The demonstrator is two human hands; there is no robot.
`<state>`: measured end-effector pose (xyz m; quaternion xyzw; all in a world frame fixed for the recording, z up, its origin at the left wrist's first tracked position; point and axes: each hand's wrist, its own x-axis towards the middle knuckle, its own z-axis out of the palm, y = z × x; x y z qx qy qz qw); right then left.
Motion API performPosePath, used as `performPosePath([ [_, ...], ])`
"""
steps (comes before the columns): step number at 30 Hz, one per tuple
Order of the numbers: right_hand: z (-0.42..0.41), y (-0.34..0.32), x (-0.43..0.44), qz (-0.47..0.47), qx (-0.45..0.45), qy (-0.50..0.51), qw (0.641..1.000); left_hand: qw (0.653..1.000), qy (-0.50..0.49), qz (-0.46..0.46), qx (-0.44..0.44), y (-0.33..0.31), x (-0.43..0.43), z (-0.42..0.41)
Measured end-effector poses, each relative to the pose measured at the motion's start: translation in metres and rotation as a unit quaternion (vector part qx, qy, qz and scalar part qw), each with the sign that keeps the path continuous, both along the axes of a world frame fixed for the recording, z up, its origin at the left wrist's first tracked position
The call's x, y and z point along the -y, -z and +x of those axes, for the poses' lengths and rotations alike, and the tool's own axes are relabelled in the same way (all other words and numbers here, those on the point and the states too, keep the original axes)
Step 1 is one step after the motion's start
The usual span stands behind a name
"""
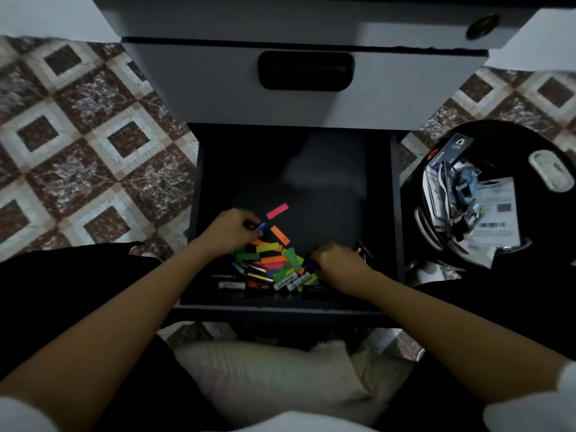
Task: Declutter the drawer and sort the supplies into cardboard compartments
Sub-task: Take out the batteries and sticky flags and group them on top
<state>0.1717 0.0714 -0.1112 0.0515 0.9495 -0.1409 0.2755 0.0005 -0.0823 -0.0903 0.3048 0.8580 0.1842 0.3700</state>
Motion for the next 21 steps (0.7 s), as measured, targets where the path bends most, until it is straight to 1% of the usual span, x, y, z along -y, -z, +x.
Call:
performPosePath([
  [2, 0.001, 0.002, 0.001, 0.016, -0.003, -0.014, 1.0, 0.999, 0.031, -0.016, 0.021, 0.0, 0.001, 0.001],
  [4, -0.001, 0.001, 0.0, -0.001, 0.001, 0.013, 1.0, 0.996, 0.073, -0.033, 0.037, -0.001, 0.0, 0.001],
  [6, -0.004, -0.004, -0.005, -0.068, -0.005, 0.1, 0.993, 0.992, 0.113, -0.047, 0.041, -0.002, 0.001, 0.0],
  [8, -0.01, -0.013, -0.013, -0.129, -0.023, 0.187, 0.974, 0.984, 0.159, -0.066, 0.035, -0.002, 0.004, 0.001],
  [11, -0.014, -0.023, -0.022, -0.171, -0.036, 0.261, 0.949, 0.965, 0.243, -0.099, 0.005, 0.002, 0.009, 0.007],
  [15, -0.012, -0.024, -0.023, -0.184, -0.032, 0.28, 0.942, 0.943, 0.311, -0.11, -0.048, 0.006, 0.012, 0.015],
  [18, -0.011, -0.024, -0.022, -0.197, -0.028, 0.289, 0.936, 0.933, 0.332, -0.127, -0.064, 0.008, 0.012, 0.016],
  [21, -0.013, -0.024, -0.023, -0.209, -0.022, 0.305, 0.929, 0.93, 0.332, -0.138, -0.072, 0.011, 0.011, 0.016],
])
